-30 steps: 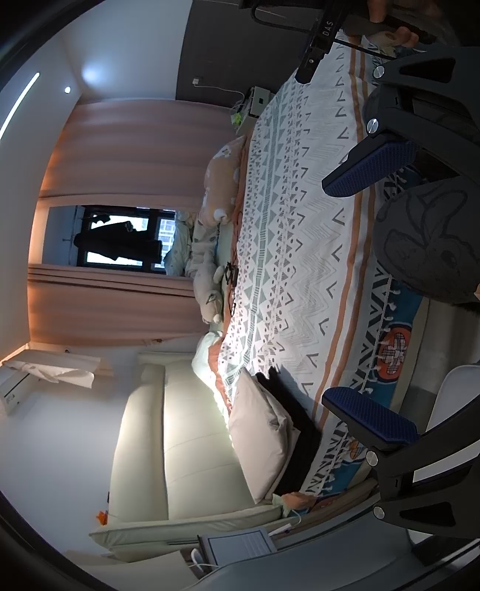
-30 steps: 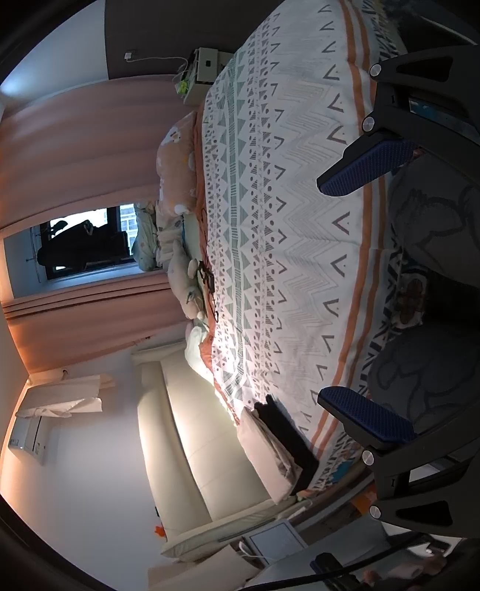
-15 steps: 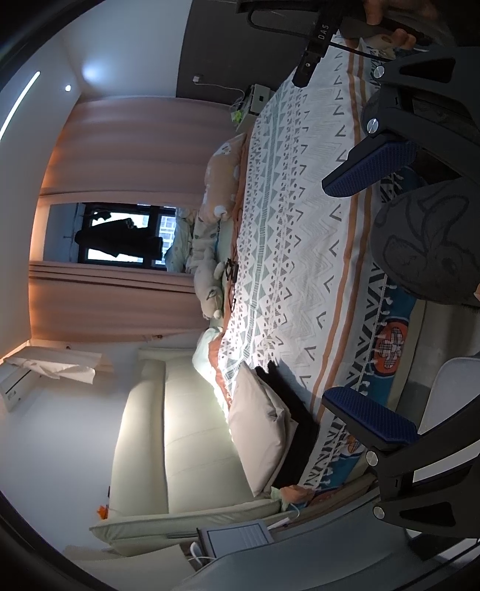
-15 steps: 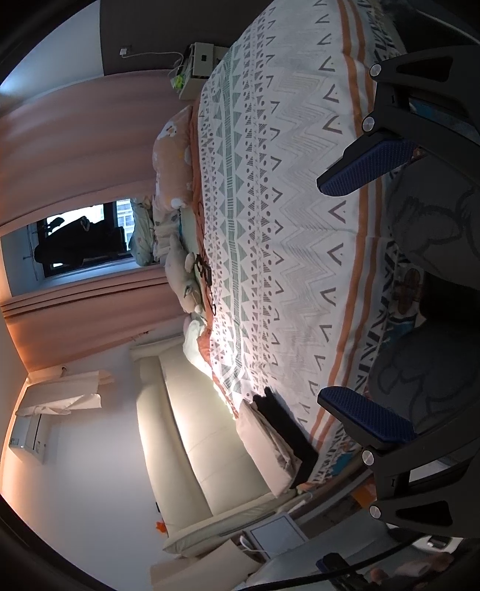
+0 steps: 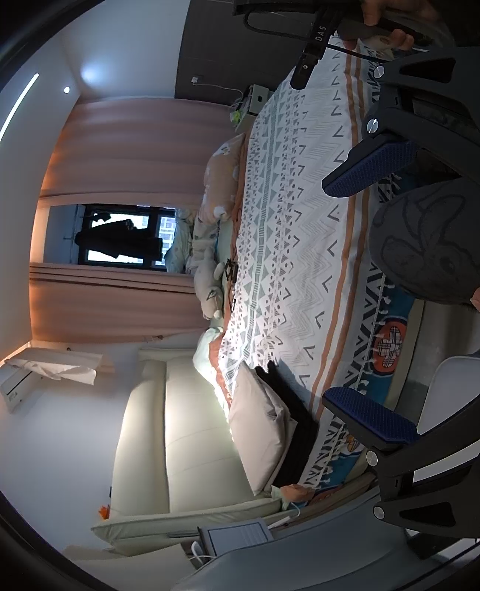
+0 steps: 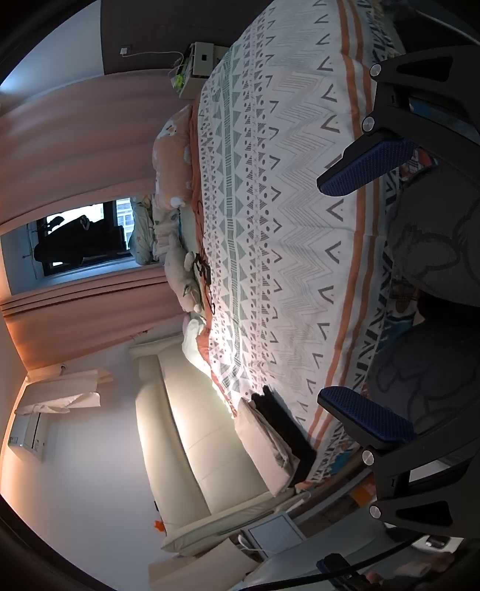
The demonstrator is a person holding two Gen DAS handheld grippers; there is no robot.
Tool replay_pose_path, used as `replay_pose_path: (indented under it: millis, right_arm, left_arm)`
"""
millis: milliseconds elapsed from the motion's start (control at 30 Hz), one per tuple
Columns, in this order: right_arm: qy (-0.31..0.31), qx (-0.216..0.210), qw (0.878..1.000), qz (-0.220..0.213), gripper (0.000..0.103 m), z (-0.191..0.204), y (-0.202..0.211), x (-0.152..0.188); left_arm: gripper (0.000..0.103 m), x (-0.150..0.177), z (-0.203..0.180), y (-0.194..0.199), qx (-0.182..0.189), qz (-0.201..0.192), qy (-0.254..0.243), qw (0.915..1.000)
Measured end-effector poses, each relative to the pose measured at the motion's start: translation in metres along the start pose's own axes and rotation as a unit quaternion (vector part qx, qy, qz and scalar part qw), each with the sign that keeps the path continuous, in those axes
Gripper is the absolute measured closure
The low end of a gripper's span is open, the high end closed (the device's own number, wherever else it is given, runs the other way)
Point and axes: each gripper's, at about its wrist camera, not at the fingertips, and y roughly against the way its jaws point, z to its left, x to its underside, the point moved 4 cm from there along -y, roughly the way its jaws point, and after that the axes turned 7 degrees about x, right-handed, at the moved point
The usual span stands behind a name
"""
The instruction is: Fold large clothes
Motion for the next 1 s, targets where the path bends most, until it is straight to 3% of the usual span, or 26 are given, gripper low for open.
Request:
replay_pose_path:
  millis: [1000]
  right_arm:
    - [-0.009, 0.005, 1.000, 0.013, 0.000, -0.011, -0.007, 0.010]
  left_arm:
    - [0.000, -0.002, -0.006, -0.003, 0.004, 0.000, 0.000, 1.0000]
